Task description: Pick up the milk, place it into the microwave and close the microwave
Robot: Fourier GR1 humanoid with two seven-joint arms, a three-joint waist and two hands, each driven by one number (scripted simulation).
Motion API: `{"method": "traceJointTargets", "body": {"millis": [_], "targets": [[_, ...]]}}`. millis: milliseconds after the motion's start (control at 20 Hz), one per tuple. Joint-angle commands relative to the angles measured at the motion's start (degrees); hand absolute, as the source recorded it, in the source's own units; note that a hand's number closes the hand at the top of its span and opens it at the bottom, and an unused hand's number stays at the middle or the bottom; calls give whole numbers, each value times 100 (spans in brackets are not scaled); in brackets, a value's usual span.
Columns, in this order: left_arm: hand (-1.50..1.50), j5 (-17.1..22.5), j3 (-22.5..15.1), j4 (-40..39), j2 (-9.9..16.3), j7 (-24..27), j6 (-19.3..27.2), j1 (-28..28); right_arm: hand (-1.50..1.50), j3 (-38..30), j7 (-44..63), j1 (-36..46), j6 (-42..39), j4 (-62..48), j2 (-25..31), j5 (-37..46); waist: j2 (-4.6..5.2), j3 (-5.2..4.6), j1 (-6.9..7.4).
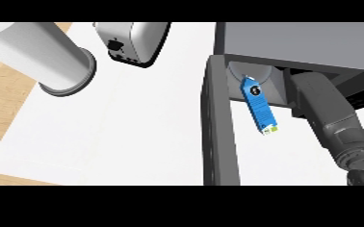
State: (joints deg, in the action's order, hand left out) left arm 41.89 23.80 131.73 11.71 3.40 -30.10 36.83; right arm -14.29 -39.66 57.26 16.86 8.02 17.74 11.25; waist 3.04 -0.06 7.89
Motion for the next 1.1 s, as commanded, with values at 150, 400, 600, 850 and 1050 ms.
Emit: {"method": "traceJointTargets", "body": {"millis": [150, 400, 600, 850, 1050], "targets": [[-150, 97, -8, 67, 167, -66, -31, -172, 150, 20, 196, 313, 345, -124, 291, 81, 154, 47, 226], [-150, 200, 72, -19, 270, -92, -6, -270, 150, -12, 45, 291, 382, -222, 266, 18, 162, 50, 274], [-150, 154, 0, 5, 285, -147, 53, -361, 150, -61, 40, 368, 345, -217, 434, -15, 257, 67, 306], [-150, 70, 42, -172, 307, -139, 58, -440, 150, -68, 60, 389, 319, -219, 498, -8, 296, 61, 377], [-150, 72, 169, -133, 433, -180, 36, -425, 150, -81, 69, 339, 323, -214, 579, -9, 281, 69, 461]]}}
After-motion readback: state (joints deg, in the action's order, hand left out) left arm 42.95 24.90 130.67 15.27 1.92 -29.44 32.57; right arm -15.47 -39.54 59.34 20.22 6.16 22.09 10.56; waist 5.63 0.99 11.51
